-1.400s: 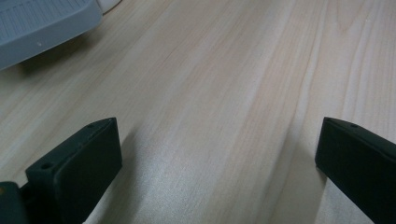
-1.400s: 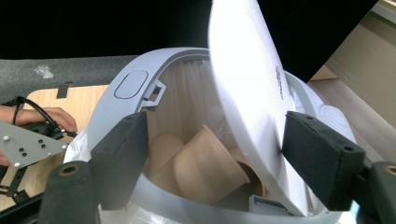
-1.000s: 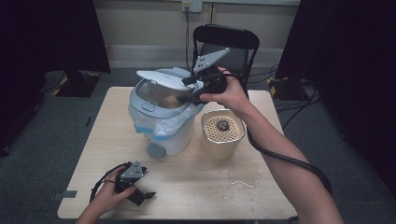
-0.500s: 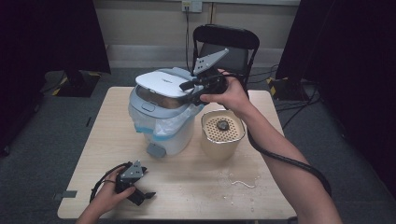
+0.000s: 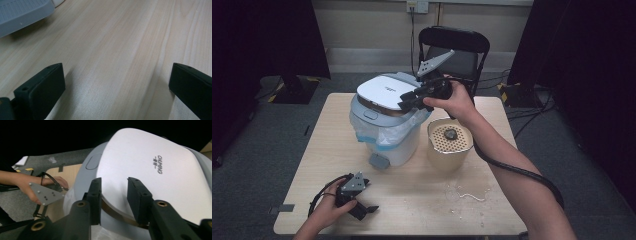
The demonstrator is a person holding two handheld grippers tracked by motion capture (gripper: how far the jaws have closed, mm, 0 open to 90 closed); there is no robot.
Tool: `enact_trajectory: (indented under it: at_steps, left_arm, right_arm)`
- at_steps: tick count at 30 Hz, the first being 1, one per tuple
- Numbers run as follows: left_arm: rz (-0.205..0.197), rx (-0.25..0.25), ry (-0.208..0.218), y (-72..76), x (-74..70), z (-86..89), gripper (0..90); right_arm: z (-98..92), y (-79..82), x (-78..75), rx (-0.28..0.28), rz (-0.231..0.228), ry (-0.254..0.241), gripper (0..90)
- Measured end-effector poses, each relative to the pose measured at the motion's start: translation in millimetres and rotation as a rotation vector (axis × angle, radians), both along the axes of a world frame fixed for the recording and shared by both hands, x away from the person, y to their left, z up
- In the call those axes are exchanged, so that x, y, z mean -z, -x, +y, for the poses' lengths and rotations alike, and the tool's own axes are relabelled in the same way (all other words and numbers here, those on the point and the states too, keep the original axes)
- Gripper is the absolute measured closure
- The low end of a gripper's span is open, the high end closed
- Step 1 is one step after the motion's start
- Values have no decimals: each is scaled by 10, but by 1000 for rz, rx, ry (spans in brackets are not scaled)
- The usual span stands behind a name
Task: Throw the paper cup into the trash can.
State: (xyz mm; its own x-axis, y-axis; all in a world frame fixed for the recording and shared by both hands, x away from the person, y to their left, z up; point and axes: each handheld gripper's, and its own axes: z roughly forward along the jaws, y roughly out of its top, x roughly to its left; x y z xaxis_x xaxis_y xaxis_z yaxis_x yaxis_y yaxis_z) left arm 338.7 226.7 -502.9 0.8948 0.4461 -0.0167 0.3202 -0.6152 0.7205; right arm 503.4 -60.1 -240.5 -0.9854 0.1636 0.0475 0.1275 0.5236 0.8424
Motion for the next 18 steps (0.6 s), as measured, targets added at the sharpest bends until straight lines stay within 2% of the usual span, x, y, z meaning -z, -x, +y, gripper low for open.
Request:
enact_trajectory:
  at_steps: [3,8,11,16,18]
  left_arm:
    - [0,0,0,0,0,0,0]
    - [0,0,1,0,1,0,0]
    - [0,0,1,0,1,0,0]
    - [0,0,1,0,1,0,0]
    - [0,0,1,0,1,0,0]
  right_arm:
    - [26,-2,-6,-3,7,18,674]
    - [38,-5,-19,-13,27,20,696]
    - [35,-19,-16,-12,66,8,714]
    - [28,-24,-23,-16,93,-10,727]
    - [29,-15,-33,-16,87,-1,731]
